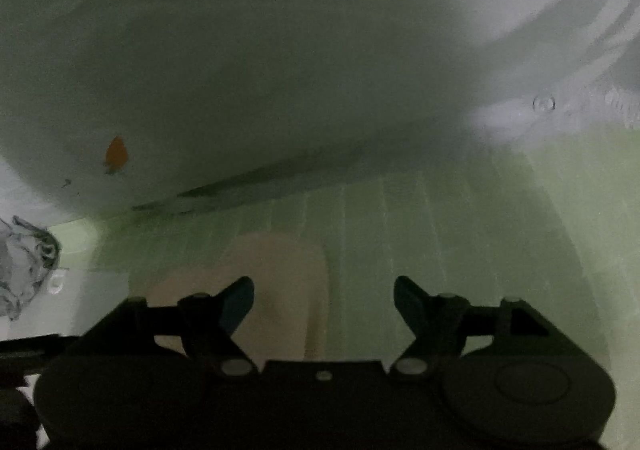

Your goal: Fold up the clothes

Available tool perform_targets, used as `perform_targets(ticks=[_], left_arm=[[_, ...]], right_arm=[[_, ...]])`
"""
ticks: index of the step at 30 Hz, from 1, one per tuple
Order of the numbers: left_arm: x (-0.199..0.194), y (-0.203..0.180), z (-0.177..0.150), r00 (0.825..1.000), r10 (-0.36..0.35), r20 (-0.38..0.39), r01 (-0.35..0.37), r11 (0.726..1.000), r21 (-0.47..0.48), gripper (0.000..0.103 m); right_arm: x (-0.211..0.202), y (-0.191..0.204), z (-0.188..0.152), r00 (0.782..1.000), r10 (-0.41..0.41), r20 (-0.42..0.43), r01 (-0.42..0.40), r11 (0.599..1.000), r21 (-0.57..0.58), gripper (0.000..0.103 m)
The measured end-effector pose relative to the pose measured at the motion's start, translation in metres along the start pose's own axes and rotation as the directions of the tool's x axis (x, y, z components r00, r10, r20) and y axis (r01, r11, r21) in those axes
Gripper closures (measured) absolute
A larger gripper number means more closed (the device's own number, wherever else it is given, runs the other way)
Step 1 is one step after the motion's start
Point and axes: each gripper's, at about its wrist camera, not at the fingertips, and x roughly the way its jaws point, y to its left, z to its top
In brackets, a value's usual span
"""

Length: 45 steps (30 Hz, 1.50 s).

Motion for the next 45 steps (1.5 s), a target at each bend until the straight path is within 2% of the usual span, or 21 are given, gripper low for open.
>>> perform_targets(ticks=[3, 4, 5, 6, 7, 9, 12, 14, 16, 18, 19, 20, 21, 23, 24, 25, 26, 33, 40, 44, 45], left_arm=[[0.009, -0.005, -0.005, 1.000, -0.003, -0.016, 0.003, 1.000, 0.013, 0.043], [0.013, -0.007, -0.007, 1.000, -0.002, -0.021, 0.003, 1.000, 0.016, 0.056], [0.014, -0.007, -0.008, 1.000, -0.001, -0.027, 0.001, 1.000, 0.013, 0.068], [0.015, -0.008, -0.009, 0.999, 0.001, -0.033, 0.000, 1.000, 0.009, 0.094], [0.016, -0.009, -0.010, 0.999, 0.002, -0.039, -0.002, 1.000, 0.006, 0.098], [0.009, -0.011, -0.012, 1.000, 0.000, -0.013, 0.000, 1.000, 0.020, 0.098], [-0.010, -0.013, -0.008, 0.999, -0.005, 0.054, 0.003, 1.000, 0.029, 0.098], [-0.030, -0.011, -0.001, 0.991, -0.060, 0.119, 0.061, 0.998, -0.006, 0.098], [-0.039, -0.009, 0.008, 0.981, -0.063, 0.184, 0.072, 0.996, -0.042, 0.098], [-0.032, -0.007, 0.014, 0.978, -0.037, 0.206, 0.048, 0.997, -0.052, 0.097], [-0.023, -0.006, 0.017, 0.980, -0.022, 0.200, 0.032, 0.998, -0.049, 0.094], [-0.008, -0.004, 0.018, 0.988, 0.015, 0.156, -0.006, 0.998, -0.055, 0.092], [0.006, -0.002, 0.019, 0.993, 0.052, 0.109, -0.046, 0.997, -0.059, 0.090], [0.019, 0.001, 0.017, 0.997, 0.065, 0.046, -0.062, 0.997, -0.049, 0.074], [0.020, 0.002, 0.014, 0.997, 0.057, 0.046, -0.055, 0.998, -0.043, 0.054], [0.021, 0.003, 0.012, 0.998, 0.050, 0.046, -0.048, 0.998, -0.036, 0.031], [0.023, 0.003, 0.011, 0.998, 0.053, 0.046, -0.052, 0.998, -0.030, 0.025], [0.046, 0.009, 0.008, 0.999, 0.045, -0.013, -0.045, 0.999, -0.018, 0.024], [0.054, 0.003, 0.007, 0.999, 0.044, 0.010, -0.044, 0.998, 0.046, 0.022], [0.058, 0.000, 0.003, 0.998, 0.039, 0.039, -0.042, 0.996, 0.083, 0.026], [0.058, -0.001, 0.002, 0.999, 0.036, 0.041, -0.039, 0.995, 0.096, 0.035]], right_arm=[[0.004, 0.002, -0.012, 0.997, 0.037, -0.060, -0.036, 0.999, 0.017, 0.024], [0.005, 0.003, -0.016, 0.995, 0.053, -0.079, -0.052, 0.998, 0.026, 0.027], [0.007, 0.003, -0.020, 0.993, 0.074, -0.092, -0.071, 0.997, 0.036, 0.040], [0.008, 0.003, -0.023, 0.991, 0.092, -0.100, -0.088, 0.995, 0.046, 0.053], [0.007, 0.004, -0.024, 0.990, 0.105, -0.099, -0.100, 0.994, 0.055, 0.078], [0.003, 0.006, -0.027, 0.988, 0.128, -0.091, -0.123, 0.990, 0.063, 0.095], [-0.018, 0.018, -0.020, 0.988, 0.151, -0.017, -0.152, 0.988, -0.029, 0.098], [-0.034, 0.025, -0.012, 0.980, 0.195, 0.045, -0.192, 0.979, -0.064, 0.098], [-0.043, 0.030, -0.004, 0.970, 0.218, 0.111, -0.207, 0.973, -0.100, 0.098], [-0.037, 0.032, 0.002, 0.965, 0.208, 0.159, -0.191, 0.974, -0.119, 0.096], [-0.025, 0.030, 0.003, 0.971, 0.187, 0.150, -0.171, 0.979, -0.114, 0.090], [-0.008, 0.029, 0.002, 0.984, 0.140, 0.108, -0.128, 0.986, -0.108, 0.074], [0.007, 0.028, 0.001, 0.993, 0.095, 0.069, -0.088, 0.991, -0.103, 0.066], [0.024, 0.023, -0.003, 0.999, 0.031, 0.018, -0.030, 0.996, -0.085, 0.050], [0.027, 0.021, -0.005, 0.999, 0.047, 0.013, -0.046, 0.997, -0.068, 0.043], [0.028, 0.018, -0.008, 0.998, 0.058, 0.007, -0.057, 0.997, -0.053, 0.025], [0.030, 0.017, -0.010, 0.999, 0.053, 0.001, -0.053, 0.997, -0.049, 0.014], [0.051, 0.013, -0.017, 0.999, 0.030, -0.046, -0.032, 0.999, -0.042, 0.003], [0.055, 0.009, -0.015, 0.997, 0.053, -0.056, -0.057, 0.995, -0.080, 0.000], [0.060, 0.015, -0.017, 0.996, 0.072, -0.053, -0.078, 0.989, -0.126, 0.009], [0.060, 0.016, -0.017, 0.994, 0.091, -0.057, -0.098, 0.986, -0.137, 0.014]])
